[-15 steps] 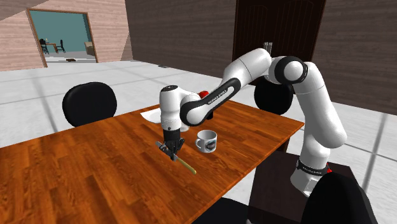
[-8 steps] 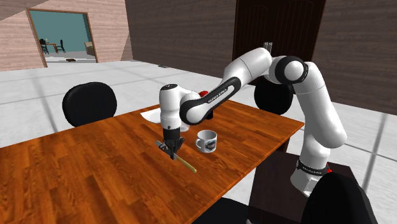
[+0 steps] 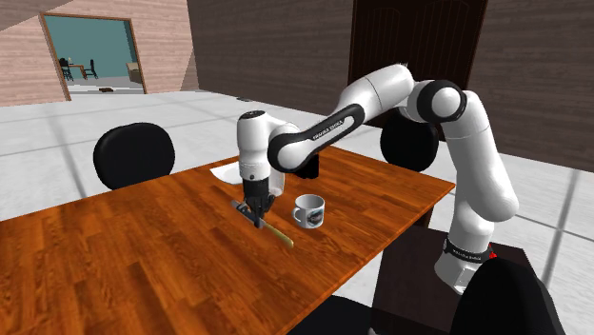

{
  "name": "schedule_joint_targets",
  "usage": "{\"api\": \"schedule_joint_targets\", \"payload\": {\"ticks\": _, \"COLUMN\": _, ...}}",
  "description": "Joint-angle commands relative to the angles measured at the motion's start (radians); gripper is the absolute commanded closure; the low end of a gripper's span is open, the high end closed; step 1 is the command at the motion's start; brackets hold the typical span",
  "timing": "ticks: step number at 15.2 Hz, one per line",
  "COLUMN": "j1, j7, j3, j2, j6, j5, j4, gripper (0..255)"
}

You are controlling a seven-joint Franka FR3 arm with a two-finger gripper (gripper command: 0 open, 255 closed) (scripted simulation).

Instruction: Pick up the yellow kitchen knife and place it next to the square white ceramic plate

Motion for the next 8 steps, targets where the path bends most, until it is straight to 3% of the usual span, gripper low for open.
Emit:
{"api": "schedule_joint_targets", "payload": {"ticks": 1, "j1": -0.002, "j7": -0.004, "j3": 0.002, "j2": -0.012, "j6": -0.023, "j5": 0.005, "j4": 0.011, "gripper": 255}}
{"api": "schedule_joint_targets", "payload": {"ticks": 8, "j1": -0.002, "j7": -0.013, "j3": 0.008, "j2": -0.038, "j6": -0.105, "j5": 0.018, "j4": 0.069, "gripper": 255}}
